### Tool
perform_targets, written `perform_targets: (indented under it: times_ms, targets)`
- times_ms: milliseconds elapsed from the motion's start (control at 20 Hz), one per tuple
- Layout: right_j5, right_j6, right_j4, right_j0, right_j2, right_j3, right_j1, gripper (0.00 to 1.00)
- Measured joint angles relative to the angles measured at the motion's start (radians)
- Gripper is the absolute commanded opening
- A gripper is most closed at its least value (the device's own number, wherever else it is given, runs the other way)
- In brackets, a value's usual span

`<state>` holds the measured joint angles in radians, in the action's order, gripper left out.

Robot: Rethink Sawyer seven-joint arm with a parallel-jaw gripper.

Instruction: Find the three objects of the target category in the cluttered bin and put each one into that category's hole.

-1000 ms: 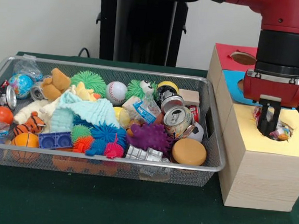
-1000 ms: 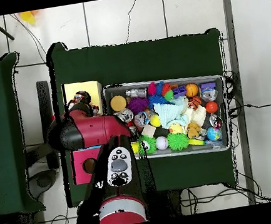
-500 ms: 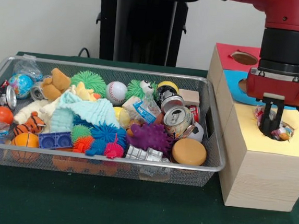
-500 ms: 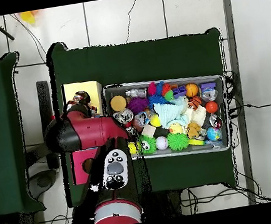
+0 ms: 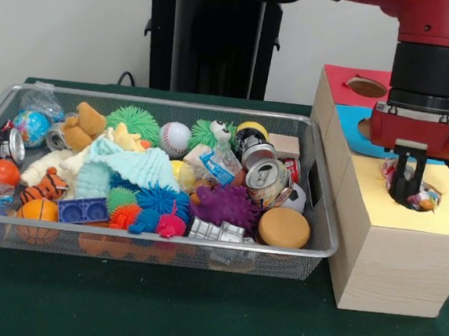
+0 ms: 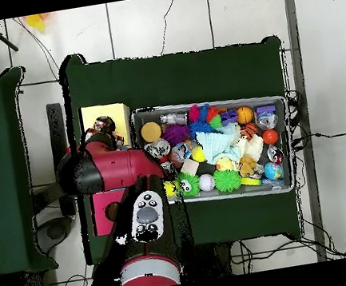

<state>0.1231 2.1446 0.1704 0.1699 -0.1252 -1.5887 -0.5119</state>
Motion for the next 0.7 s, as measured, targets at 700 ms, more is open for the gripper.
perform_targets:
  times_ms: [700]
  targets:
    - [0.124,0.000,-0.002,-0.019,0.007,-0.002,-0.076,0.00]
